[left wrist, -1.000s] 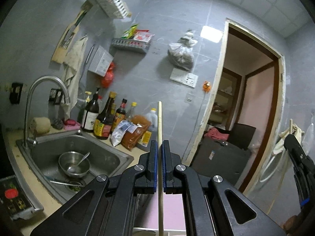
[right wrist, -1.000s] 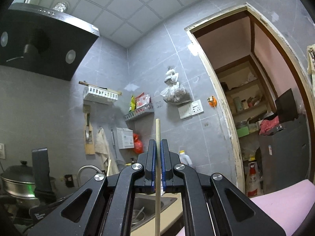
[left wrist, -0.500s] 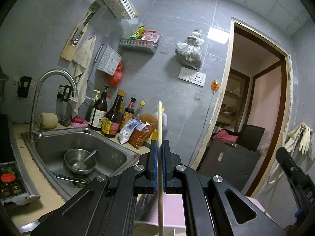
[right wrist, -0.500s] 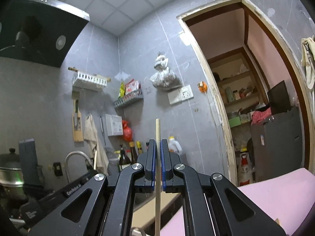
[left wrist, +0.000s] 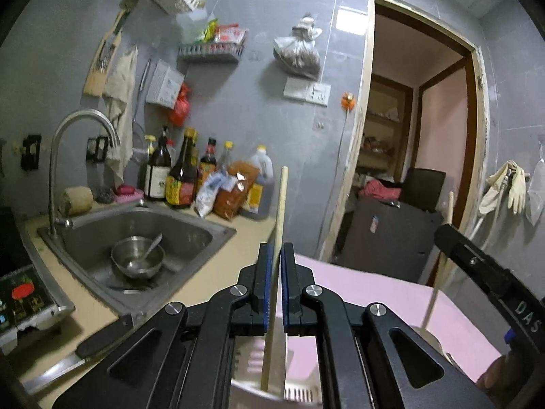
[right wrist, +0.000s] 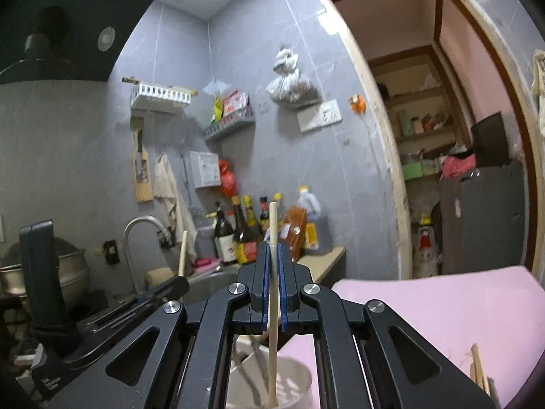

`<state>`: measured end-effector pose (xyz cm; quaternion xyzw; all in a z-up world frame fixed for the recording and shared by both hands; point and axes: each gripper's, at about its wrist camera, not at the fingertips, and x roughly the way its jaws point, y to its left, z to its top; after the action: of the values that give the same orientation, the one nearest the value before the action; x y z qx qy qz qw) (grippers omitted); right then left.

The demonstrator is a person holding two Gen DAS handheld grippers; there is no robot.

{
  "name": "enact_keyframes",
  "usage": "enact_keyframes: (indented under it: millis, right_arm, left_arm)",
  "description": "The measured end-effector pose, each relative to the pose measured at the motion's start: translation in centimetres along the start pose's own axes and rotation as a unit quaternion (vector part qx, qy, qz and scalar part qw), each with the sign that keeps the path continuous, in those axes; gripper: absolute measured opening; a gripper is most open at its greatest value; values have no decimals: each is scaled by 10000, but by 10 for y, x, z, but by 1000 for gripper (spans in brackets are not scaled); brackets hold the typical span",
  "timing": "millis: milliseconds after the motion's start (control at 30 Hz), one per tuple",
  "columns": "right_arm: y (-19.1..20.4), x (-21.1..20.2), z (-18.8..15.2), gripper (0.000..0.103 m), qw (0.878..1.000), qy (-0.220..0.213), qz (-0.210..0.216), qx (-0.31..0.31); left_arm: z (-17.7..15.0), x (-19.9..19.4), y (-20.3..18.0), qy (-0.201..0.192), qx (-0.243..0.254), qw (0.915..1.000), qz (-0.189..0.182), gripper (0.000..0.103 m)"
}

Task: Organize utensils
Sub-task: 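Lower the chopstick into the caddy and open the left gripper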

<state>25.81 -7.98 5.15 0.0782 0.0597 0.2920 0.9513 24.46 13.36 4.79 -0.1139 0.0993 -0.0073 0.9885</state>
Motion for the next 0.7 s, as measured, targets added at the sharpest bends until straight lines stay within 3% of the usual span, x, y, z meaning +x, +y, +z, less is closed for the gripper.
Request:
enact_keyframes:
  millis: [233,400,500,567,700]
  right_arm:
    - [-4,-1,-6,4,9995,309,28,-5]
    - [-7,-8,-5,5,9993,369,21,35]
    - [-10,-17,-2,9,9994,347,0,24]
    - [-13,-23,2,21,9995,321,-53,3]
    - [-22,-44,12,23,9997,141,-180,-104]
  left_arm:
    - [-7,-6,-7,385,64,9992,117,4]
    - [-10,-17,-14,342,144,9993,51,25]
    - [-6,-22,-16,344,78,9994,-27,27]
    - [-2,-26,-19,346,46,9993,-94,33]
    - [5,-36,-32,215,31,9993,-291,39]
